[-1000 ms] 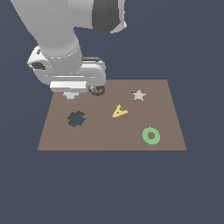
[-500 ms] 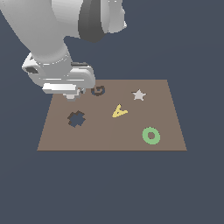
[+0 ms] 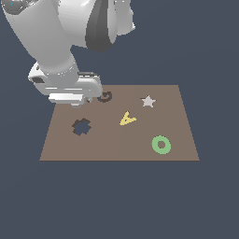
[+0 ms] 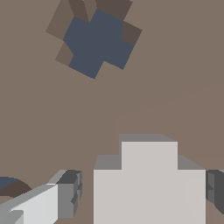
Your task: Insert a designated object into the corresponding slot on a board.
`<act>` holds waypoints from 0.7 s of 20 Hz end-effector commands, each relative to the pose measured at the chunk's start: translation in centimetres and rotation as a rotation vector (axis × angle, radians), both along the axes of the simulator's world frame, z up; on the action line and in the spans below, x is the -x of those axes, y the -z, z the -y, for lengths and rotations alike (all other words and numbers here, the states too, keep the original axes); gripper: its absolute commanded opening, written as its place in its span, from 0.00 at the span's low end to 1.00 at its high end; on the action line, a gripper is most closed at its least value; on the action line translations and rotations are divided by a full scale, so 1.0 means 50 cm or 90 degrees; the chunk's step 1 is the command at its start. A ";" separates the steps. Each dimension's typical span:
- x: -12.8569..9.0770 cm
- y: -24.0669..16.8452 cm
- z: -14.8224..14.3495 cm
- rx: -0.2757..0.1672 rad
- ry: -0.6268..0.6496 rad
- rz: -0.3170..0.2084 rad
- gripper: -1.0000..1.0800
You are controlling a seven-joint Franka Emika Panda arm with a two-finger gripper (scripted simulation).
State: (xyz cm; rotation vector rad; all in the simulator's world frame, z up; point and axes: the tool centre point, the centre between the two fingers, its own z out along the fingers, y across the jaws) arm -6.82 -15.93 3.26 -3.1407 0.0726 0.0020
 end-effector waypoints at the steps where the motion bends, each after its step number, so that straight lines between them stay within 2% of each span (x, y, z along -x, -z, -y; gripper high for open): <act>1: 0.000 0.006 0.000 0.000 0.000 0.001 0.96; 2: 0.000 0.006 0.000 0.000 0.000 0.001 0.00; 14: 0.000 0.004 0.001 0.000 0.000 0.001 0.00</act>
